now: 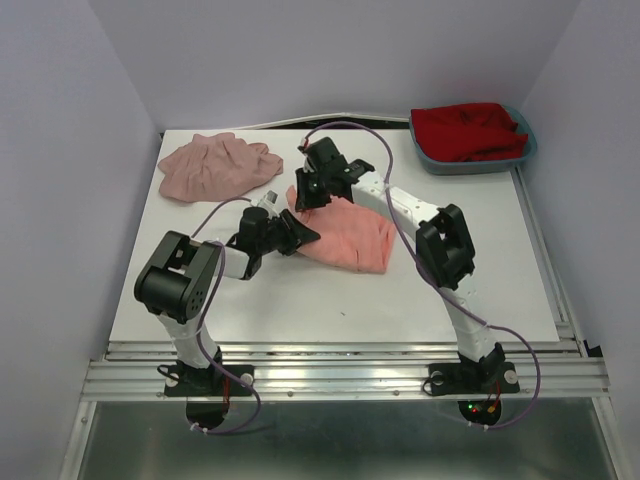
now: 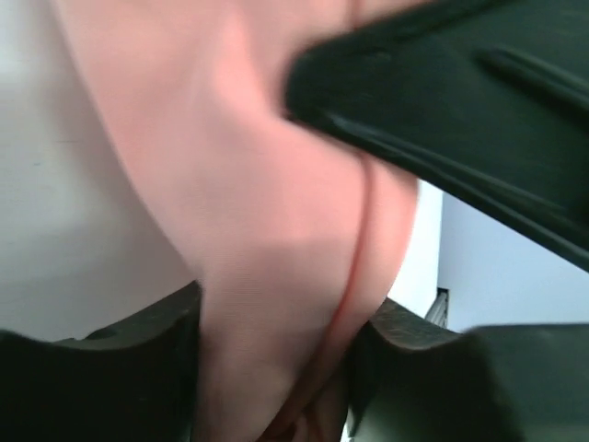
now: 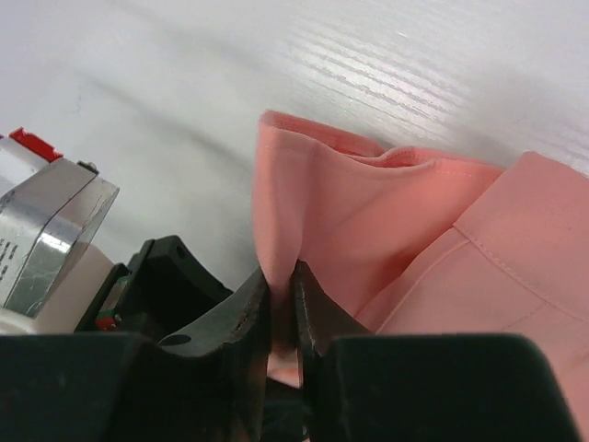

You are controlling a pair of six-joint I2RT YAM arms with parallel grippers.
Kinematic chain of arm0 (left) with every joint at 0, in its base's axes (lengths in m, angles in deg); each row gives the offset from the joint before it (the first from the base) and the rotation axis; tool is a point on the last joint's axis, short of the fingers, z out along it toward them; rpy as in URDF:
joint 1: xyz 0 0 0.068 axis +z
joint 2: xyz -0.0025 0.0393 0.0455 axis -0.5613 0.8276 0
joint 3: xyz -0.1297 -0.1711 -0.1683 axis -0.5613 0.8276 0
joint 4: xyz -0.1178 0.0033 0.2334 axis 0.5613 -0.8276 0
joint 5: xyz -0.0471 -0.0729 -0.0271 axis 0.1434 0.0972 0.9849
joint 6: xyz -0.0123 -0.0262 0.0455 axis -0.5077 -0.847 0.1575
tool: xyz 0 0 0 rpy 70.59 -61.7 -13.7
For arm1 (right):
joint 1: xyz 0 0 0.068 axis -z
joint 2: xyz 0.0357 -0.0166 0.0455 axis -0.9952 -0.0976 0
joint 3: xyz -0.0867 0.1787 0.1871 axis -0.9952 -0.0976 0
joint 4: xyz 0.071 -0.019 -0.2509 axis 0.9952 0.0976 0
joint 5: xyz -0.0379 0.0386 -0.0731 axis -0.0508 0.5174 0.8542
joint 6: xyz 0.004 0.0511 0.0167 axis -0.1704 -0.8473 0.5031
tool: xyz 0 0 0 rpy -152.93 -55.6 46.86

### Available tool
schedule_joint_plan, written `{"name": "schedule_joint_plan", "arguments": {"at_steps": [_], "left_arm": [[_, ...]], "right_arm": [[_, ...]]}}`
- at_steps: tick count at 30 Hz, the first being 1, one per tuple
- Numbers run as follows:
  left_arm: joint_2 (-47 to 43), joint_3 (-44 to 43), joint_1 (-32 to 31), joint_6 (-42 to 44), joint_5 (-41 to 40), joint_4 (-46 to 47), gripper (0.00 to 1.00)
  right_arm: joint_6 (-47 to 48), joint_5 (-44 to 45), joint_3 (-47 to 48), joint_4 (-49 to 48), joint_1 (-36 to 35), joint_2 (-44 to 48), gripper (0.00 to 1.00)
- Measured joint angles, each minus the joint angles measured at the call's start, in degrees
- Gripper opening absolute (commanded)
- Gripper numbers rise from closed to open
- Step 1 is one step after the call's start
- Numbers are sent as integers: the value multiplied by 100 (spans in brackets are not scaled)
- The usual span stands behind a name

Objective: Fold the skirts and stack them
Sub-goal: Neatly place the folded skirt to the corner

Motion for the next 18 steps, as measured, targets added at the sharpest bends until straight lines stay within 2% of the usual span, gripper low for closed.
{"name": "schedule_joint_plan", "arguments": {"at_steps": [2, 3, 4, 6, 8, 9, 12, 18], "left_arm": [[42, -11, 0, 63, -83, -120, 40], [46, -37, 0, 98, -140, -245, 31], [48, -63, 0, 129, -199, -339, 29], [50, -153, -2, 251, -317, -577, 27], [50, -243, -7, 345, -413, -769, 25], [48, -278, -7, 396, -461, -863, 2], [31, -352, -11, 538, -647, -1147, 0], [-201, -374, -15, 717, -898, -1593, 0]], "right_arm": [[-11, -31, -13, 9, 2, 0, 52], [26, -57, -17, -22, 52, 0, 57], [66, -79, -17, -39, 61, 2, 66], [131, -103, -22, -46, 133, 13, 77], [223, -146, -85, -63, 293, 72, 81], [284, -188, -234, -85, 431, 186, 83], [363, -341, -780, -120, 1047, 713, 100], [321, -271, -2465, -372, 2787, 2472, 100]]}}
